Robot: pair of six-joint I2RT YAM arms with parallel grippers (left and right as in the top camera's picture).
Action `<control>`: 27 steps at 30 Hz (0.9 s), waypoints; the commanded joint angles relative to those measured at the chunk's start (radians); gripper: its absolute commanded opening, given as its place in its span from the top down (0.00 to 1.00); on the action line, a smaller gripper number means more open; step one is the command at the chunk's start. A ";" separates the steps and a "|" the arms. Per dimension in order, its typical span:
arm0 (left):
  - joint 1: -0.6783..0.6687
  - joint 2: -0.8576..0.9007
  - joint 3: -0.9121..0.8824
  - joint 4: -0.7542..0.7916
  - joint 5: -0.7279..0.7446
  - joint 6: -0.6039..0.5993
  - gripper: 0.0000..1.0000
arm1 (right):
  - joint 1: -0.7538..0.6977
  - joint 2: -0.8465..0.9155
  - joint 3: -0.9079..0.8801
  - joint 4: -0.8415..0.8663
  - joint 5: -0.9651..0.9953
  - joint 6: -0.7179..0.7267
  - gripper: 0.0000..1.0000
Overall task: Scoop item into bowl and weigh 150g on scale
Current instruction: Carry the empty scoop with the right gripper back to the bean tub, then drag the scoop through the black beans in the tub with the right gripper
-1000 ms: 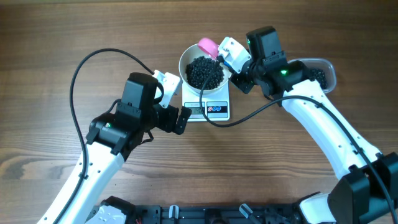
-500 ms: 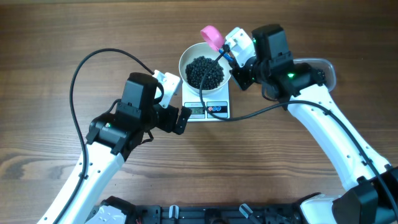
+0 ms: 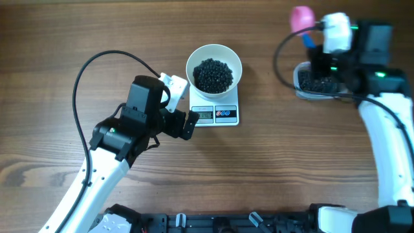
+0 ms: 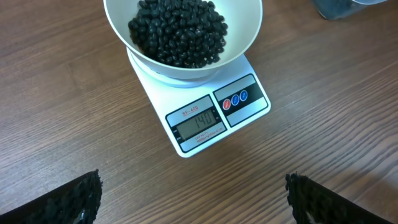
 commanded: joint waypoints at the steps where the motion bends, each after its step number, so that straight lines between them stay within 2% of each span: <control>1: -0.005 0.003 -0.006 0.000 0.016 0.001 0.00 | -0.068 -0.014 0.004 -0.042 -0.046 -0.045 0.96; 6: -0.005 0.003 -0.006 0.000 0.016 0.001 0.00 | -0.090 -0.014 0.004 -0.048 -0.047 -0.083 0.96; 22: -0.005 0.003 -0.006 0.000 0.016 0.001 0.00 | -0.089 0.011 0.004 -0.037 -0.054 -0.085 0.96; 25: -0.005 0.003 -0.006 0.000 0.016 0.002 0.00 | -0.087 0.026 0.004 -0.037 -0.074 -0.068 0.96; 27: -0.005 0.003 -0.006 0.000 0.016 0.001 0.00 | -0.088 0.032 0.004 -0.024 -0.088 -0.001 0.96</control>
